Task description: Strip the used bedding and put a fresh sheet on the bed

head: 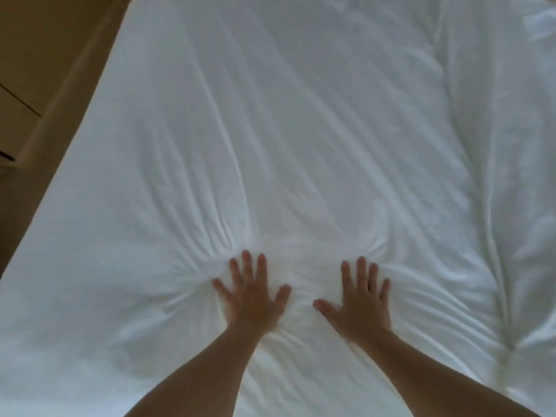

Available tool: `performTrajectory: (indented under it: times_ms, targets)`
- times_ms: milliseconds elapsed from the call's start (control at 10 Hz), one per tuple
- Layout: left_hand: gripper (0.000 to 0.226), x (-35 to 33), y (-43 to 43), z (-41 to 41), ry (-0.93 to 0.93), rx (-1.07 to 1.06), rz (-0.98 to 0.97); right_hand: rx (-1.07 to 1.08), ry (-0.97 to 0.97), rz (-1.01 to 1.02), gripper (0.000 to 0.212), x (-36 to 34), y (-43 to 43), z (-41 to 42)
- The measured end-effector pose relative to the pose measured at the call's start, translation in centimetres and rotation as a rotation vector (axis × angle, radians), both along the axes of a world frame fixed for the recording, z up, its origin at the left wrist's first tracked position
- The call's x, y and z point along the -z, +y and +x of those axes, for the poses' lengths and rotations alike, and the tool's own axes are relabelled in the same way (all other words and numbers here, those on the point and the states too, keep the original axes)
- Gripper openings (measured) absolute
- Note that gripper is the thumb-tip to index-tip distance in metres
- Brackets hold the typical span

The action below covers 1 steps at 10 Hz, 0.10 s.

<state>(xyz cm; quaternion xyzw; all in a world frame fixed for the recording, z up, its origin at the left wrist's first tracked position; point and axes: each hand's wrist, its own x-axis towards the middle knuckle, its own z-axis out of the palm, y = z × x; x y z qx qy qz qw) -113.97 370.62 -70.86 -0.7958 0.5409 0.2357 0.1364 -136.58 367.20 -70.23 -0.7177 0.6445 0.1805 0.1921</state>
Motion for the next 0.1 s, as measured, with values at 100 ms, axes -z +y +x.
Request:
performTrajectory:
  times_ms: [100]
  targets:
    - [0.082, -6.6, -0.81, 3.34, 0.317, 0.076, 0.115, 0.137, -0.179, 0.152, 0.098, -5.75, -0.17, 1.11]
